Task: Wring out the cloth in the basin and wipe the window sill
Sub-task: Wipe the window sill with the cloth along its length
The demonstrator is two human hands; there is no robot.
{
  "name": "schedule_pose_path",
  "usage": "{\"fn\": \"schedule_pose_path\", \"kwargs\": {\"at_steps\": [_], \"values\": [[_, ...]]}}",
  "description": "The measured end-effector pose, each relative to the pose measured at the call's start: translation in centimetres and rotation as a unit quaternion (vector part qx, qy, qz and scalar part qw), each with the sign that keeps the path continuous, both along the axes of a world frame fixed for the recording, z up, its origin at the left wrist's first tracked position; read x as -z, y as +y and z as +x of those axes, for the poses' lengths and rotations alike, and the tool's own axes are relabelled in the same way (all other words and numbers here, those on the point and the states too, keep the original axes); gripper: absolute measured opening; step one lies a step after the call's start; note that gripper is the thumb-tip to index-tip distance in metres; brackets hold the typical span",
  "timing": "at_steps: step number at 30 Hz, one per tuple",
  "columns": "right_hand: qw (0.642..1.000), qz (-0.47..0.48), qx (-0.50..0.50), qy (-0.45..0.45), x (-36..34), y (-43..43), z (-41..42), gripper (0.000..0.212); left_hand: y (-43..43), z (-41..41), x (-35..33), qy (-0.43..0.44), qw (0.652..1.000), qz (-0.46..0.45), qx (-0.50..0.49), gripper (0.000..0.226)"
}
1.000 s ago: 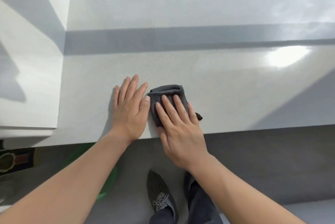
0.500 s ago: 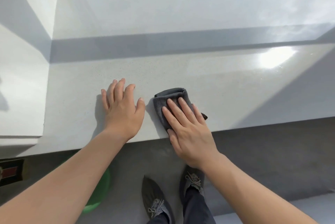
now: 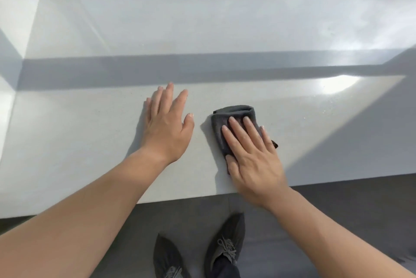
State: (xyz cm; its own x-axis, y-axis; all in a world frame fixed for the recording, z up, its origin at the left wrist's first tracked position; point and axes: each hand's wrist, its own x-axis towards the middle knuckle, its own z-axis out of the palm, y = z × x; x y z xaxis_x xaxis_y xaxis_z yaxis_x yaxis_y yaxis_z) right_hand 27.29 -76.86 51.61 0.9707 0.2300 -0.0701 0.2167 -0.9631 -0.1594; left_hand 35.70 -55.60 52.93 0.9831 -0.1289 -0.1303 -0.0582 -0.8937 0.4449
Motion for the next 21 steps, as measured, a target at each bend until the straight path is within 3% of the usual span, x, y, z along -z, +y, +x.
{"fn": "schedule_pose_path", "kwargs": {"at_steps": [3,5,11,13,16,18,21], "values": [[0.985,0.009,0.169,0.031,-0.1,-3.2,5.0,0.066,-1.1,0.3,0.2,0.016,0.997,0.077,-0.002,0.059],[0.979,-0.001,0.201,0.023,-0.1,-2.0,6.2,0.068,-1.5,0.3,0.4,0.006,0.995,0.095,-0.004,0.061],[1.000,0.016,-0.011,0.017,0.4,0.9,2.6,0.065,-1.2,-1.0,1.1,-0.002,0.995,0.100,-0.008,0.063],[1.000,0.010,0.003,0.008,0.5,-1.5,5.3,0.064,-1.2,-1.2,1.2,0.005,0.995,0.102,-0.005,0.064],[0.987,0.019,0.153,0.036,0.3,-3.5,11.6,0.064,-1.2,-1.1,1.2,0.015,0.994,0.105,-0.004,0.065],[0.980,0.015,0.196,0.036,0.3,-1.8,13.5,0.066,-1.4,-1.0,1.2,0.015,0.995,0.098,-0.009,0.065],[0.999,0.021,0.050,0.003,0.7,2.0,11.1,0.066,-1.7,-1.0,1.1,0.012,0.995,0.098,-0.018,0.065]]}}
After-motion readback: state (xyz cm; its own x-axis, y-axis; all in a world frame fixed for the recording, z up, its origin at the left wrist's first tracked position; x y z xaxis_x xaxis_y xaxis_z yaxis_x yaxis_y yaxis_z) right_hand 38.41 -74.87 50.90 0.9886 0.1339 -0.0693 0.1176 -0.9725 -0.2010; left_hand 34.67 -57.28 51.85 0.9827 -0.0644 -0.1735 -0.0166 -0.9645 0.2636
